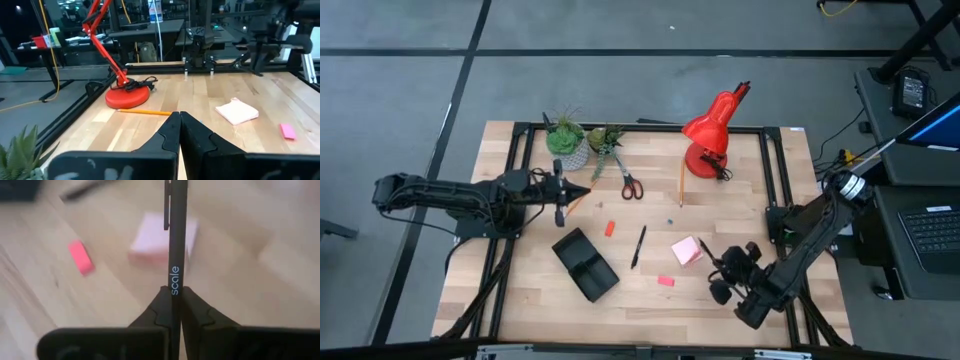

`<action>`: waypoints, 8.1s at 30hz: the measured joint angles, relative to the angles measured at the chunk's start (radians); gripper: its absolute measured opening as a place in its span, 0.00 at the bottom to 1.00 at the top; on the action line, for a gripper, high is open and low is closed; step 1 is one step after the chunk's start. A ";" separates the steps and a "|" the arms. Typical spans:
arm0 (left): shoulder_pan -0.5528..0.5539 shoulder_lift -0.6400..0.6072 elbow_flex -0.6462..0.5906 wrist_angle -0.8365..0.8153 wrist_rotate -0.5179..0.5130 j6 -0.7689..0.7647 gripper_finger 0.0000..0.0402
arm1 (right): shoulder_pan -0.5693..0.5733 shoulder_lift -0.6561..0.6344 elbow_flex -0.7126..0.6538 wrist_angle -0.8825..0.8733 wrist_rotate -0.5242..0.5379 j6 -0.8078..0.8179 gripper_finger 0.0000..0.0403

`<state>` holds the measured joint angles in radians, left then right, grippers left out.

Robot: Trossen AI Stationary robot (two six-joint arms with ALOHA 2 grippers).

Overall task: Pick and place office supplies into organizer
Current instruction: Put the right black pen into the black desk organizer

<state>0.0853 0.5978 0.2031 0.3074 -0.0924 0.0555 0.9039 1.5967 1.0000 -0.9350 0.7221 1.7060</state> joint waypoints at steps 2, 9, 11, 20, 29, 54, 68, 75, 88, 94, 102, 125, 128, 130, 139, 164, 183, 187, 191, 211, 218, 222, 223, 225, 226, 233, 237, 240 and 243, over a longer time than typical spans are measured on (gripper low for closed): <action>-0.009 0.010 0.000 0.036 0.011 -0.009 0.01 | -0.002 -0.003 0.000 -0.001 0.071 -0.042 0.04; -0.040 0.085 0.000 0.155 0.090 -0.027 0.12 | -0.003 -0.004 0.000 0.009 0.311 -0.141 0.04; -0.041 0.116 0.000 0.182 0.090 -0.047 0.16 | -0.009 -0.004 0.000 0.009 0.346 -0.156 0.04; -0.042 0.299 0.002 0.426 0.124 -0.097 0.33 | -0.095 -0.005 0.000 0.147 0.388 -0.426 0.04; -0.109 0.503 0.144 0.446 0.243 -0.028 0.34 | -0.181 -0.005 0.001 0.478 0.385 -0.836 0.04; -0.183 0.622 0.228 0.489 0.364 0.092 0.33 | -0.532 -0.005 -0.077 1.386 -0.300 -1.796 0.03; -0.180 0.725 0.316 0.504 0.296 0.070 0.35 | -0.621 -0.005 -0.078 1.425 -0.436 -1.847 0.03; -0.171 0.764 0.366 0.505 0.295 0.087 0.35 | -0.634 -0.005 -0.079 1.426 -0.473 -1.852 0.01; -0.168 0.764 0.372 0.422 0.303 0.089 0.29 | -0.636 -0.005 -0.079 1.391 -0.473 -1.869 0.00; -0.168 0.764 0.372 0.385 0.297 0.087 0.28 | -0.636 -0.005 -0.079 1.363 -0.472 -1.869 0.00; -0.168 0.724 0.372 0.190 0.257 0.059 0.29 | -0.636 -0.010 -0.079 1.317 -0.452 -1.869 0.00; -0.200 0.754 0.657 -0.725 -0.018 0.010 0.29 | -0.653 -0.249 -0.393 1.476 -0.372 -1.785 0.00; -0.195 0.833 0.715 -0.804 -0.018 0.026 0.29 | -0.652 -0.253 -0.412 1.474 -0.380 -1.760 0.00; -0.193 0.884 0.759 -0.874 -0.020 0.042 0.29 | -0.653 -0.253 -0.421 1.477 -0.379 -1.740 0.00; -0.193 1.086 0.886 -0.973 -0.018 0.142 0.29 | -0.657 -0.253 -0.430 1.474 -0.379 -1.738 0.00; -0.157 1.199 0.922 -0.987 -0.001 0.220 0.29 | -0.658 -0.252 -0.430 1.456 -0.379 -1.741 0.00; -0.146 1.210 0.922 -1.087 -0.097 0.257 0.29 | -0.660 -0.252 -0.430 1.440 -0.379 -1.741 0.00; -0.142 1.210 0.922 -1.092 -0.089 0.258 0.29 | -0.670 -0.252 -0.430 1.439 -0.380 -1.741 0.00; -0.142 1.210 0.922 -1.092 -0.096 0.258 0.29 | -0.673 -0.252 -0.430 1.433 -0.379 -1.740 0.00; -0.074 1.221 0.918 -1.092 0.014 0.261 0.29 | -0.673 -0.252 -0.430 1.430 -0.380 -1.738 0.00; -0.071 1.264 0.922 -1.093 0.019 0.302 0.29 | -0.673 -0.252 -0.430 1.425 -0.379 -1.739 0.00; -0.072 1.260 0.920 -1.093 0.017 0.331 0.23 | -0.673 -0.252 -0.430 1.423 -0.379 -1.740 0.00; -0.072 1.260 0.921 -1.094 0.018 0.332 0.20 | -0.673 -0.252 -0.430 1.423 -0.379 -1.741 0.00; -0.072 1.262 0.927 -1.104 0.022 0.328 0.13 | -0.673 -0.252 -0.430 1.421 -0.379 -1.741 0.00; -0.072 1.262 0.928 -1.105 0.021 0.328 0.09 | -0.673 -0.252 -0.430 1.421 -0.379 -1.741 0.00; -0.069 1.236 0.928 -1.105 -0.005 0.314 0.06 | -0.673 -0.252 -0.430 1.417 -0.379 -1.741 0.00; -0.071 1.167 0.929 -1.117 -0.003 0.300 0.06 | -0.673 -0.252 -0.430 1.416 -0.379 -1.741 0.00; -0.074 1.099 0.929 -1.118 -0.002 0.296 0.06 | -0.673 -0.252 -0.430 1.416 -0.380 -1.741 0.00; -0.075 1.014 0.929 -1.118 -0.001 0.296 0.06 | -0.673 -0.252 -0.430 1.416 -0.379 -1.741 0.00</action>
<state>0.0102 1.6120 1.1316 -0.8110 -0.0939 0.3519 0.2310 1.3445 0.5705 0.4812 0.3428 -0.0349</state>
